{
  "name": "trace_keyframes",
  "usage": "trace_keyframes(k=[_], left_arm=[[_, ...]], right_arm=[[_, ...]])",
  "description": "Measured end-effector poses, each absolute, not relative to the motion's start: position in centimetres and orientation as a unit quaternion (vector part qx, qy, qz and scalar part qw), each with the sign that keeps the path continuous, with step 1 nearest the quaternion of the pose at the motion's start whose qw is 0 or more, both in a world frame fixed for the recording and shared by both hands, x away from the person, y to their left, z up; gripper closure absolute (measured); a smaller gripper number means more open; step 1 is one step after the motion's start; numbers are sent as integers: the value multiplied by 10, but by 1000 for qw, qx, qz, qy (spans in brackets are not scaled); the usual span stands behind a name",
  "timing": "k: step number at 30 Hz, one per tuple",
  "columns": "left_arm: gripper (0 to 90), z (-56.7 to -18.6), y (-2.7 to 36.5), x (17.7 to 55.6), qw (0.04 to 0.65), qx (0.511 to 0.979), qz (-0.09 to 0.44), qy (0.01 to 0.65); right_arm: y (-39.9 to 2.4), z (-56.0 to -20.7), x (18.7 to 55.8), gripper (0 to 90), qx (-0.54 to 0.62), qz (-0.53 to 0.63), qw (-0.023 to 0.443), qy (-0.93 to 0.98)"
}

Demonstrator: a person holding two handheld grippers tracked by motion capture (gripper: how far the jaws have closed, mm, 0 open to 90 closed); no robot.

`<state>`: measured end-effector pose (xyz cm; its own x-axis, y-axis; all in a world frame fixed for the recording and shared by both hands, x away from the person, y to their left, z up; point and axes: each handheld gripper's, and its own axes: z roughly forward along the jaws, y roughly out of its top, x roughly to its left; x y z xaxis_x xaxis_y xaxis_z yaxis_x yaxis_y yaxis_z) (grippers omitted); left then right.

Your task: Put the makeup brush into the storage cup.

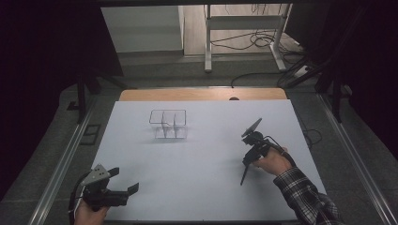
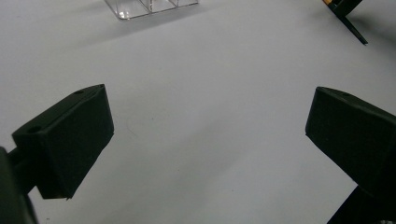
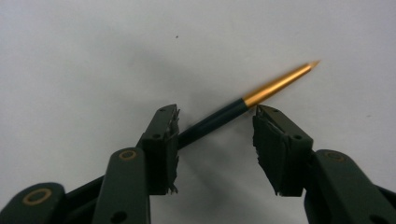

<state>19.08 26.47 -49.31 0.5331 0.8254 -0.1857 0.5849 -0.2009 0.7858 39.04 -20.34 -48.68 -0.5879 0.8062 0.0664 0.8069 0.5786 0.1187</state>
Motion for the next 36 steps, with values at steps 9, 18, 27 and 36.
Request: trace_keyframes(k=[9, 18, 27, 36], left_arm=[[13, -493, 265, 191, 430, 763, 139, 462], [14, -494, 265, 191, 430, 763, 139, 463], [15, -493, 265, 191, 431, 760, 134, 467], [26, -492, 263, 191, 437, 757, 117, 471]], right_arm=[[-200, -490, 390, 627, -445, -50, -18, -894], [-201, -489, 392, 834, -429, -30, -25, -902], [-207, -483, 392, 834, -433, -41, -24, -900], [-214, -468, 384, 834, -429, -88, -33, -898]])
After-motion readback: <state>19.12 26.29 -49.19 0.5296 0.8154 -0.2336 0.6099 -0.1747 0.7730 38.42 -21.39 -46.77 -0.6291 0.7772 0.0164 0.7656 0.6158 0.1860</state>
